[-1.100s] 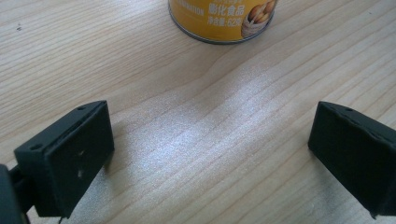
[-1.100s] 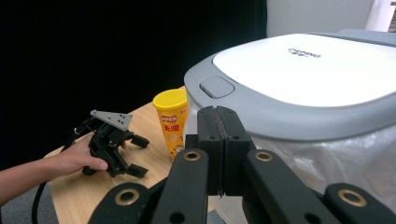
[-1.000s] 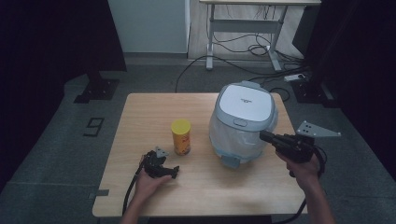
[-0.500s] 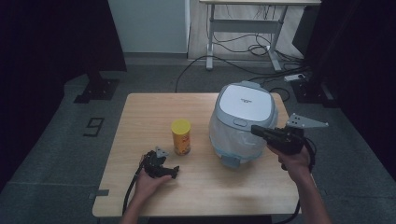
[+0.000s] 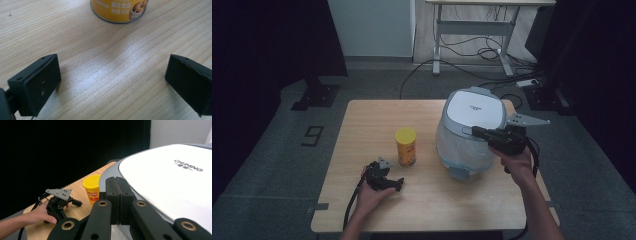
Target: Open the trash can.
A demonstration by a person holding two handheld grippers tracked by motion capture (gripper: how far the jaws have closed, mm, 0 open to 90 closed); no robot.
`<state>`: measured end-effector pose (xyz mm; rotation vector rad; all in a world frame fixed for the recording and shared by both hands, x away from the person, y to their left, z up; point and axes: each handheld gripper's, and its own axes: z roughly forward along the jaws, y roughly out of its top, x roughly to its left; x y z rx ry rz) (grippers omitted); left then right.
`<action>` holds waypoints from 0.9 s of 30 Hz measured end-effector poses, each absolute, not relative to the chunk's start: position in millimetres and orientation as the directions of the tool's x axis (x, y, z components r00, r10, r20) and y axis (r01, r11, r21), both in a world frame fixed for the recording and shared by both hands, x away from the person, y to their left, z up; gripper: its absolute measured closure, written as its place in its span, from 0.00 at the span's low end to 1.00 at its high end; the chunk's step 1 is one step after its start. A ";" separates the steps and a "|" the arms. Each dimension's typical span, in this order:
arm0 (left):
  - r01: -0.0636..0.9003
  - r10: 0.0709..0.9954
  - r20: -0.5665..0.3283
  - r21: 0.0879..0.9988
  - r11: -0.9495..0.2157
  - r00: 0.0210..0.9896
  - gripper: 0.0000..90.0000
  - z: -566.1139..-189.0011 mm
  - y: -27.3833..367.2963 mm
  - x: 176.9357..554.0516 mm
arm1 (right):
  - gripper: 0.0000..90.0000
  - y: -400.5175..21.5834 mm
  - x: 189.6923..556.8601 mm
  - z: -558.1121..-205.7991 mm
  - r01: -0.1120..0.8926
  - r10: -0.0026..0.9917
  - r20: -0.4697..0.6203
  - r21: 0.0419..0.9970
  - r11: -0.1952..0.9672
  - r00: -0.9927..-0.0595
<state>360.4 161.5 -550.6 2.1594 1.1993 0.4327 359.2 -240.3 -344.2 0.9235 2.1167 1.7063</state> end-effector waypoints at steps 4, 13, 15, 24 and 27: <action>0.642 0.846 -0.015 0.659 -0.393 0.533 0.00 -550.5 161.5 360.4 | 0.98 -236.1 363.3 -343.2 0.307 0.625 0.174 0.945 0.111 -0.761; 0.641 0.846 -0.015 0.659 -0.393 0.533 0.00 -550.6 161.5 360.4 | 0.99 -232.4 368.2 -349.6 0.319 0.632 0.181 0.941 0.111 -0.753; 0.641 0.846 -0.015 0.659 -0.393 0.533 0.00 -550.6 161.4 360.4 | 0.99 -232.5 367.5 -350.4 0.318 0.633 0.181 0.942 0.109 -0.753; 0.641 0.845 -0.015 0.659 -0.393 0.534 0.00 -550.5 161.5 360.5 | 0.99 -233.2 366.0 -351.4 0.315 0.626 0.173 0.941 0.122 -0.760; 0.640 0.844 -0.015 0.659 -0.395 0.536 0.00 -550.5 161.4 360.3 | 0.99 -233.6 366.3 -351.6 0.316 0.616 0.178 0.941 0.122 -0.767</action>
